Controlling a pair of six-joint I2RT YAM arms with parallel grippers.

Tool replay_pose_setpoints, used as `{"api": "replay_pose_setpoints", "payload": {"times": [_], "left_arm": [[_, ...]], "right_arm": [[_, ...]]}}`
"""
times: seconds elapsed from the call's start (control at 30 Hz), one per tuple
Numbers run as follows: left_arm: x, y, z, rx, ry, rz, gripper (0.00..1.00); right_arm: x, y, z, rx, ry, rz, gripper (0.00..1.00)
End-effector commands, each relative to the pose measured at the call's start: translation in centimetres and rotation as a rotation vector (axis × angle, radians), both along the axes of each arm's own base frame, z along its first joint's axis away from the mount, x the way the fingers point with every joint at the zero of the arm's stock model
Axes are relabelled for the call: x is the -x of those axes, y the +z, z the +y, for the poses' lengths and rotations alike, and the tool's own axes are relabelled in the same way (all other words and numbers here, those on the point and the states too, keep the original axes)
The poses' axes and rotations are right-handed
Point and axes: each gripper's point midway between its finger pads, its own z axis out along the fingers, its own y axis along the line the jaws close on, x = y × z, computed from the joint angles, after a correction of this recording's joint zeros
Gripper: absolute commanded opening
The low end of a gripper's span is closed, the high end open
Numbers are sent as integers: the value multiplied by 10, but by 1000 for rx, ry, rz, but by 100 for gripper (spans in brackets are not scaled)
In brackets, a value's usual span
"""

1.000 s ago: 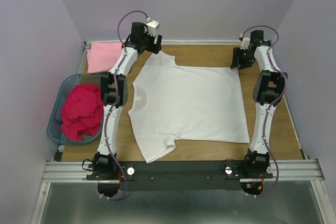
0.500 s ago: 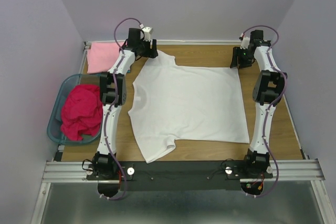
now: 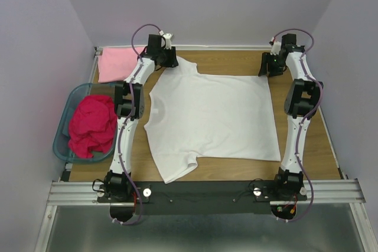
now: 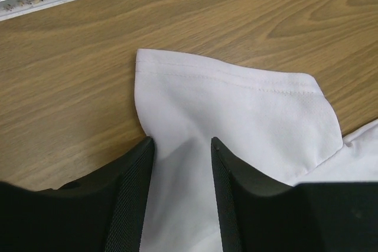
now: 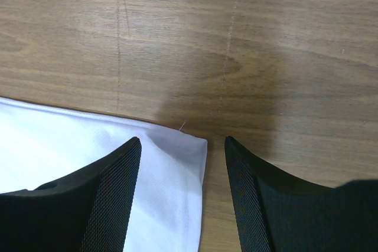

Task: Fold and stack the t-shirts
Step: Fold the tshirt

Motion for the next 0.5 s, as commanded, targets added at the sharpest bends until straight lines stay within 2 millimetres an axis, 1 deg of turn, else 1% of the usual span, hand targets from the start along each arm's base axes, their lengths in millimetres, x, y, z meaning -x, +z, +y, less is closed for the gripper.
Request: {"api": "replay_pose_setpoints", "payload": {"times": [0.0,0.07,0.1,0.17,0.2,0.23,0.3,0.37,0.47], "left_arm": [[6,-21,-10,0,-4,45,48],[5,-20,-11,1,-1,40,43],[5,-20,-12,3,-2,40,36],[4,-19,-11,1,0,36,29],[5,-19,-12,3,1,37,29],[4,-19,-11,3,1,35,26],[5,-20,-11,2,1,38,24],[5,-20,-11,1,0,37,23],[5,-20,-11,1,0,36,22]], "right_arm": [[-6,-8,1,-24,-7,-7,66],[-8,-9,1,-28,-8,-11,66],[-8,-10,1,-30,-9,-11,66],[-8,-15,2,-36,-5,-5,66],[-8,-16,2,-39,-8,-1,66],[-8,-19,3,-41,-6,0,65],[-8,-21,3,-47,-6,2,64],[-8,-24,5,-61,-5,8,61],[-7,-20,7,-69,2,5,56]]}}
